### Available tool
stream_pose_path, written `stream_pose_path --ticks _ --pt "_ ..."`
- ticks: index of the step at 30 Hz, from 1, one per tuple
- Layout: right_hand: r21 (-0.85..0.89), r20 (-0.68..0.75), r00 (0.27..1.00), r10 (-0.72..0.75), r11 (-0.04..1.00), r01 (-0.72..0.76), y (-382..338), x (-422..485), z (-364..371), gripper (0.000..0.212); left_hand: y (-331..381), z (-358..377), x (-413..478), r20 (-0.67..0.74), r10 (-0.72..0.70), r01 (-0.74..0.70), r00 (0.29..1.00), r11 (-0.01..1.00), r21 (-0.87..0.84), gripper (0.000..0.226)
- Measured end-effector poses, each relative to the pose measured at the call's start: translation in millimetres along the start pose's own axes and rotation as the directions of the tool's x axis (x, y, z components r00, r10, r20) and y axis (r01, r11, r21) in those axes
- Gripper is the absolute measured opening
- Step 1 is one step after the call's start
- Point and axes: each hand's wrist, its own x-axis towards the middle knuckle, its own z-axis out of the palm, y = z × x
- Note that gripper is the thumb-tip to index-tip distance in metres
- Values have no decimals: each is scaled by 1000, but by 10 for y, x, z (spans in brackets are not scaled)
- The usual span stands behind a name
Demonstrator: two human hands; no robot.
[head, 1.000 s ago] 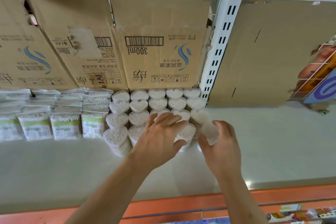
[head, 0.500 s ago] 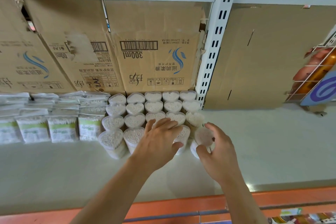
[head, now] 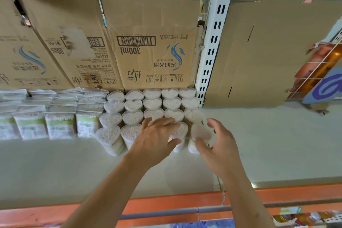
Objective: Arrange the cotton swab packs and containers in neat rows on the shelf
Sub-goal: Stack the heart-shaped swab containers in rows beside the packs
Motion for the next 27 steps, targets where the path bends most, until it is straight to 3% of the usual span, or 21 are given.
stream_pose_path --ticks 3,8,17,24,27 --pt "-66 -34 998 48 997 -50 10 -8 55 65 14 2 -4 -28 -1 1 1000 1000 -1 42" --pt "-20 16 1000 -20 1000 20 37 3 31 52 6 5 -63 -45 10 -9 999 999 32 50" --pt "35 62 998 -27 999 24 -3 5 89 65 -110 -48 -194 -79 -46 46 996 999 -4 46" --pt "69 68 998 -12 998 8 -3 29 75 73 -383 -307 -321 -176 -192 187 965 981 -47 55" --pt "-23 -40 999 -8 1000 7 -91 20 29 73 -533 -385 -383 -188 -267 258 945 963 -75 59"
